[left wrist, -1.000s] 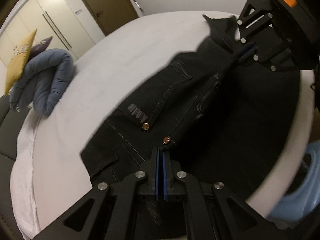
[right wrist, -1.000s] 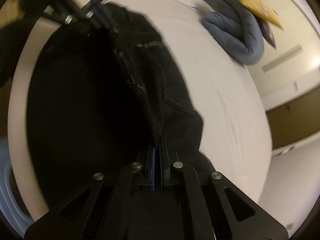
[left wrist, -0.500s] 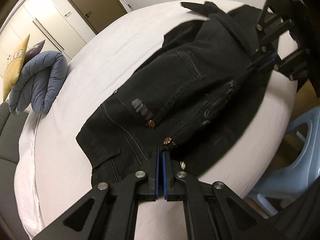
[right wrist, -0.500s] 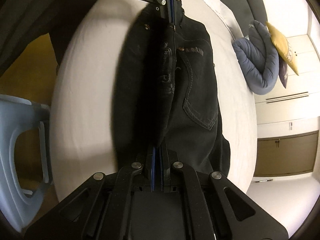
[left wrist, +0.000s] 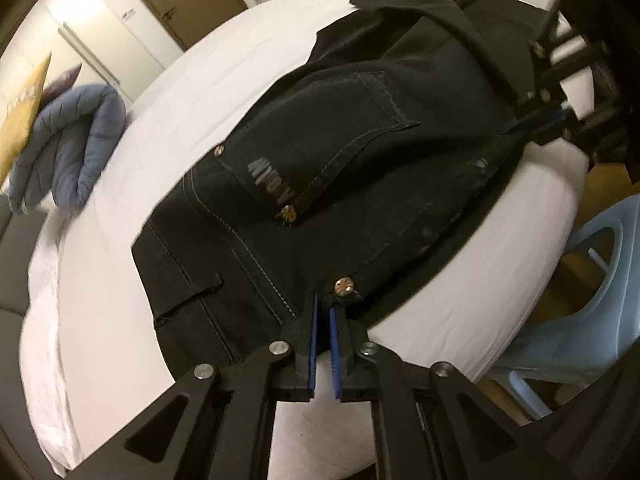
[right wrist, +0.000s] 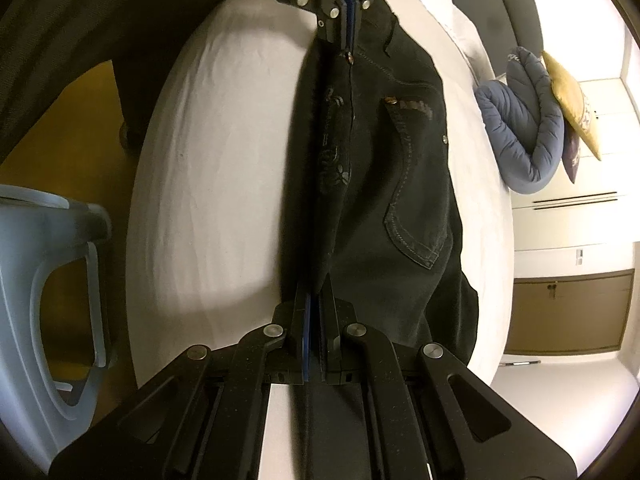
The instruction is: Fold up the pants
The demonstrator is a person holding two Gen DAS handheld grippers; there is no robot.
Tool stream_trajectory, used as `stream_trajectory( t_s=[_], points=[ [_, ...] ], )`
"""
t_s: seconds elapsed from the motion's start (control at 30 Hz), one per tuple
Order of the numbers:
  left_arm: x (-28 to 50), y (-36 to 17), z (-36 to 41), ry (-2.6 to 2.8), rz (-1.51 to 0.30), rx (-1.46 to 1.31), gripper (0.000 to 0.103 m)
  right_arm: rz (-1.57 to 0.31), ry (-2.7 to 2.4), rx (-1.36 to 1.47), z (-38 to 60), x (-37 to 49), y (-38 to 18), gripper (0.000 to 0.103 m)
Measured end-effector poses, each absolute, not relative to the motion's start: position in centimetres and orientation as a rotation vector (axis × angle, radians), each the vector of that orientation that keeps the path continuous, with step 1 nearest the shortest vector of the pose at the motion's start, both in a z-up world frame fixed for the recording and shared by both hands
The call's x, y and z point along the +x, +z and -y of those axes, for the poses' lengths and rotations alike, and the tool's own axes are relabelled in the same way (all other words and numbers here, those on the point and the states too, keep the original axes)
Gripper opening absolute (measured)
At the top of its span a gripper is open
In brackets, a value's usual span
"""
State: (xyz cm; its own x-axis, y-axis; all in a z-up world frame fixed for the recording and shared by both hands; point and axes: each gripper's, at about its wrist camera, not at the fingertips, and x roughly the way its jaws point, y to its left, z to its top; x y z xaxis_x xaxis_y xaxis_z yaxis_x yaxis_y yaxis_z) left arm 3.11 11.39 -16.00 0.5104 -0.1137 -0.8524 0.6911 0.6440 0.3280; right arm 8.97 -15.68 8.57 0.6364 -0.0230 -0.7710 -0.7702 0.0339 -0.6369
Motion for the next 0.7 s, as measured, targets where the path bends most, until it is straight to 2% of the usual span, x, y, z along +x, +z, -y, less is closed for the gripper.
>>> stream_trajectory(
  t_s=[0.03, 0.07, 0.1, 0.17, 0.2, 0.3, 0.47, 0.6, 0.7],
  points=[
    [3.3, -15.8, -11.5, -0.540, -0.922, 0.709, 0.011, -0.720, 0.653, -1.426, 15.8, 9.0, 8.3, 0.002],
    [3.3, -15.6, -11.6, -0.535, -0.928, 0.702, 0.024, -0.729, 0.650, -1.410, 15.8, 9.3, 8.2, 0.003],
    [3.3, -15.3, -11.7, -0.511, -0.930, 0.706, 0.047, -0.737, 0.647, -1.393, 16.0, 9.1, 8.3, 0.003],
    [3.5, -14.4, -12.5, -0.466, -0.927, 0.710, 0.065, -0.752, 0.641, -1.366, 16.0, 9.3, 8.4, 0.003],
    [3.5, -13.8, -13.1, -0.464, -0.938, 0.697, 0.068, -0.753, 0.637, -1.361, 16.2, 9.0, 8.4, 0.003],
    [3.4, -11.7, -14.5, -0.413, -0.950, 0.663, 0.069, -0.751, 0.618, -1.343, 16.1, 8.9, 8.2, 0.004],
    [4.8, -7.7, -13.1, -0.435, -0.901, 0.404, 0.069, -0.779, 0.557, -1.244, 15.9, 9.5, 8.2, 0.004],
    [7.1, -9.3, -8.2, -0.482, -0.900, 0.343, 0.069, -0.792, 0.525, -1.046, 17.0, 10.1, 9.3, 0.004],
    [10.1, -14.1, -5.2, -0.481, -1.049, 0.262, 0.069, -0.839, 0.510, -0.808, 18.8, 10.9, 11.2, 0.011]
  ],
)
